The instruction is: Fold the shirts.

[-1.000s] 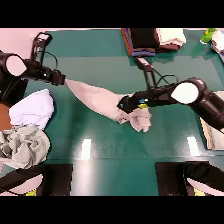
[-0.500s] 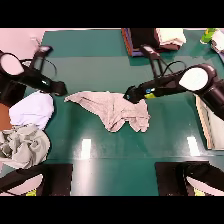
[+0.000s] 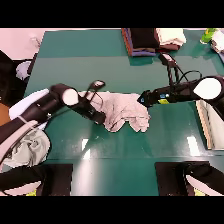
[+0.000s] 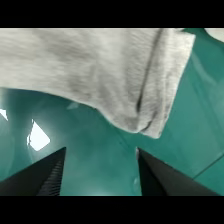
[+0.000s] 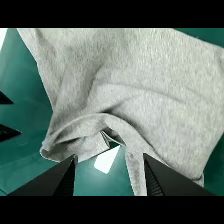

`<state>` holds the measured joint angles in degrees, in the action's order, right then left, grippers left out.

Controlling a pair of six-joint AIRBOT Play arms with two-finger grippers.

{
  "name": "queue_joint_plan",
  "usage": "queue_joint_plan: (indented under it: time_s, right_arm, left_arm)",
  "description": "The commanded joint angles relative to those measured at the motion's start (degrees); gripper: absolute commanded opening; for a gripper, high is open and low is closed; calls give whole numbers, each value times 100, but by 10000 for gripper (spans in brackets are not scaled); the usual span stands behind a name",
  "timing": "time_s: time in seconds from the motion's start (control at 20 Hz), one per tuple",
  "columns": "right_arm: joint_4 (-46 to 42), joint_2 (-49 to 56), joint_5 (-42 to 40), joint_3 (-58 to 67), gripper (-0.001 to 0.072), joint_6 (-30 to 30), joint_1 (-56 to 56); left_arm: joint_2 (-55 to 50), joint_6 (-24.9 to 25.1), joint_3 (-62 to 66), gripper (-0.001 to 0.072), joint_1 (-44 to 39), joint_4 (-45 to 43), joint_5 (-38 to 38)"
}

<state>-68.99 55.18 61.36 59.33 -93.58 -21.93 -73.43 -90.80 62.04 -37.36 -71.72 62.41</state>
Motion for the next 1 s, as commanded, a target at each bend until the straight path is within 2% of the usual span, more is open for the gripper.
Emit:
queue_joint_plan:
  time_s: [0.0, 0.15, 0.5, 0.6, 0.7, 0.8, 0.95]
  right_arm:
    - [0, -210, -37, -291, 478, -4, 70]
    - [4, -166, -42, -295, 478, -4, 70]
    - [9, -164, -138, -295, 478, -9, 70]
    - [11, -164, -138, -295, 478, -7, 70]
    - [9, -166, -120, -295, 478, -7, 70]
    - [-33, -164, -4, -297, 472, -2, 72]
    - [-605, -127, 422, -306, 469, -120, 72]
  left_arm:
    - [-522, -85, -35, 532, -424, 267, -260]
    - [-852, -72, -28, 570, -424, 494, -415]
    - [-1307, -221, -35, 566, -424, 505, -706]
    - [-1338, -221, -33, 363, -424, 490, -848]
    - [-1327, -192, 20, 36, -417, 439, -885]
    - [-1274, -205, 282, 28, -417, -107, -422]
    - [-813, -511, 651, 27, -374, -1626, 81]
